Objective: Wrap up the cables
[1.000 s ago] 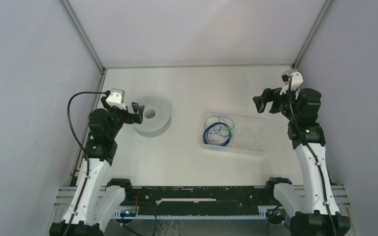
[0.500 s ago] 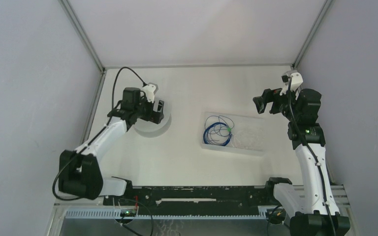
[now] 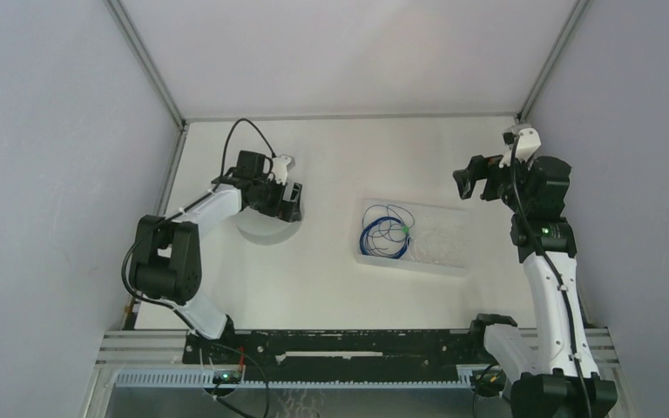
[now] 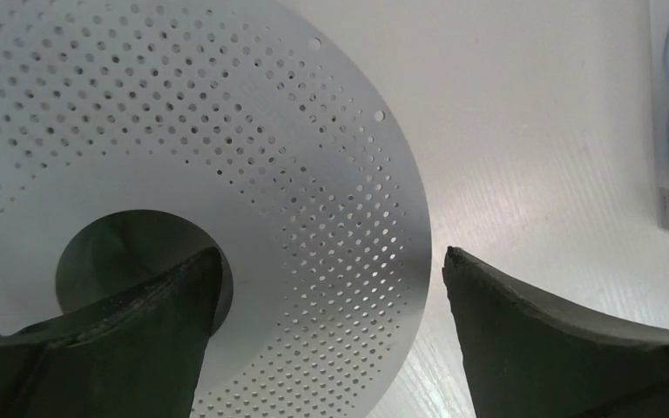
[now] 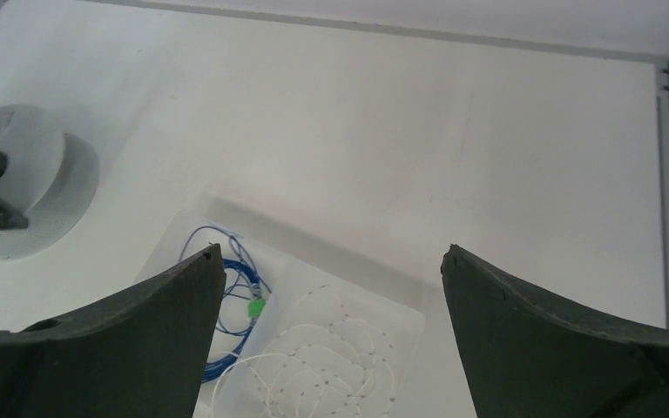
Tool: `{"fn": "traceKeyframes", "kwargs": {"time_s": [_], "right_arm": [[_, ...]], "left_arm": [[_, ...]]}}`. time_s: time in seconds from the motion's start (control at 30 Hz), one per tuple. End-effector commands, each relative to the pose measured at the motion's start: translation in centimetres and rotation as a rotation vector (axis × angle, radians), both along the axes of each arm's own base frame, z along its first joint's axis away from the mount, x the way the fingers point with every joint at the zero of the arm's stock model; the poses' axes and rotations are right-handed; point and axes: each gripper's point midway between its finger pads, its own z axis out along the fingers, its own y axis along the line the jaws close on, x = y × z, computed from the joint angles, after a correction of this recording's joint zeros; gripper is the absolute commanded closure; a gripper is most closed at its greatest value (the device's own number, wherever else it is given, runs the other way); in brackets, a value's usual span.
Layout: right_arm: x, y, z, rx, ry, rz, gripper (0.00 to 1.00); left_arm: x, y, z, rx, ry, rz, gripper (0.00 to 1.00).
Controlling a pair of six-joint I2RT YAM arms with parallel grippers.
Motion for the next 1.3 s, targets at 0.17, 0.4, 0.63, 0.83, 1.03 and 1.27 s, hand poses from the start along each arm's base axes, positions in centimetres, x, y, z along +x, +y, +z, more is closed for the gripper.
{"fn": "traceKeyframes", "kwargs": {"time_s": [0.17,0.4,0.63,0.83,1.03,1.27], "right_arm": [[0.7,-4.6,-5.6,-0.147,0.238,-0.179,0.00],[0.0,-5.4,-11.4,-0.247,0.452,-0.120,0.02],[1.3,-4.8,-15.0,-0.330,0.542,-0.074,0.06],[2.2,-3.8,-17.7,-0.419,0.595,-0.042,0.08],[3.7,-3.8,-19.0,-0.469,0.628,-0.047,0.10],[6.3,-4.1,-20.0,-0.482,0.650,-0.059,0.13]], "left_arm": [[-5.5,-2.4,1.9,-0.125,0.044,-0.179,0.00],[-11.2,-4.1,1.2,-0.119,0.065,-0.363,0.00],[-15.0,-6.5,1.3,-0.096,0.071,-0.558,0.00],[-16.2,-7.4,3.0,-0.122,0.011,-0.643,0.00],[-16.0,-7.7,5.0,-0.144,-0.099,-0.673,0.00],[-15.3,-7.2,6.0,-0.119,-0.205,-0.661,0.00]]}}
